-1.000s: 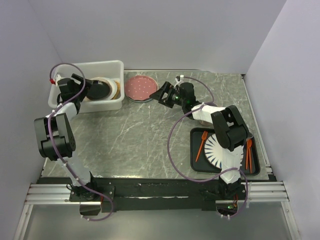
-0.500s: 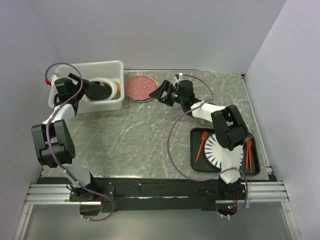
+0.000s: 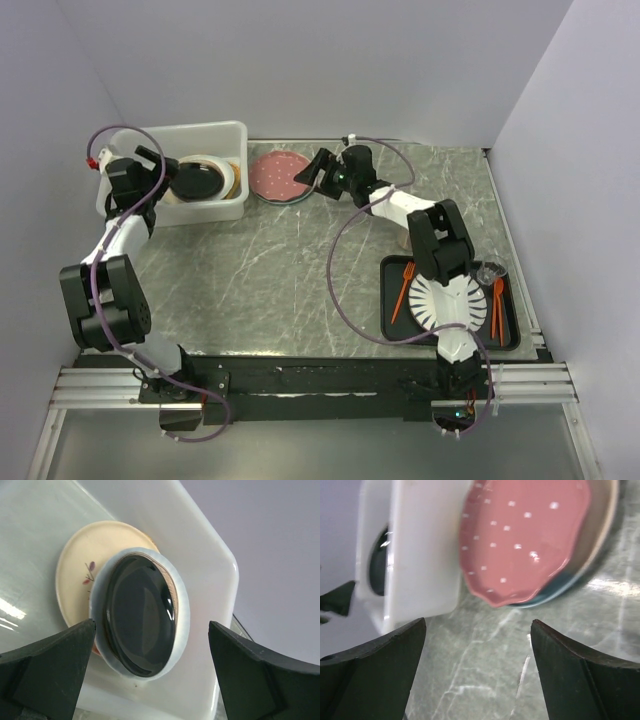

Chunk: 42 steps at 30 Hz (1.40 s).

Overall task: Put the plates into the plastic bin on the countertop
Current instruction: Move the plate to the center of the board.

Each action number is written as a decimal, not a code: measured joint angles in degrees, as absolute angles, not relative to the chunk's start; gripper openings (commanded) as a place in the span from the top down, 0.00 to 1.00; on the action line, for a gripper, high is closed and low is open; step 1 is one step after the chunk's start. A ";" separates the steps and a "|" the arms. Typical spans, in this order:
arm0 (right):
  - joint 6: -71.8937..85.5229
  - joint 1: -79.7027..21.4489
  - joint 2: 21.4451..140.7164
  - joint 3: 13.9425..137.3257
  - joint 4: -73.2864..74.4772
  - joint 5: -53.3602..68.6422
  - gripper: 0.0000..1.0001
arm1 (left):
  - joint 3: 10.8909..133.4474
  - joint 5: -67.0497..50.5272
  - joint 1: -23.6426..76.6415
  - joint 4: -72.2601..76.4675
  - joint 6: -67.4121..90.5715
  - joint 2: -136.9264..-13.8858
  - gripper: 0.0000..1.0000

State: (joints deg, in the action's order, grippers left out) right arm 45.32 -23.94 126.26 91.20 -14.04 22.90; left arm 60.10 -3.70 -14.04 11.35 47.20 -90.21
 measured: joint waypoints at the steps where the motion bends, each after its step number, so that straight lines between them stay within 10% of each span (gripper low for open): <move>1: 45.12 -23.97 127.39 92.88 -12.43 22.28 0.15 | 60.10 -3.73 -13.76 11.29 46.94 -90.02 0.01; 6: 43.59 -23.97 132.44 101.36 -5.45 19.99 0.34 | 60.16 -3.60 -10.35 11.11 44.36 -89.82 0.01; 35: 44.69 -23.64 144.88 116.95 3.07 17.82 0.46 | 60.27 -6.22 -7.77 11.57 40.95 -89.27 0.01; 42: 45.47 -23.33 147.94 121.12 4.64 17.50 0.78 | 60.27 -6.79 -7.77 11.77 40.93 -89.27 0.01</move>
State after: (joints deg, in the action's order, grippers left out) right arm 45.47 -23.33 147.94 121.12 4.64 17.50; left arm 60.27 -6.79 -7.77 11.77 40.93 -89.27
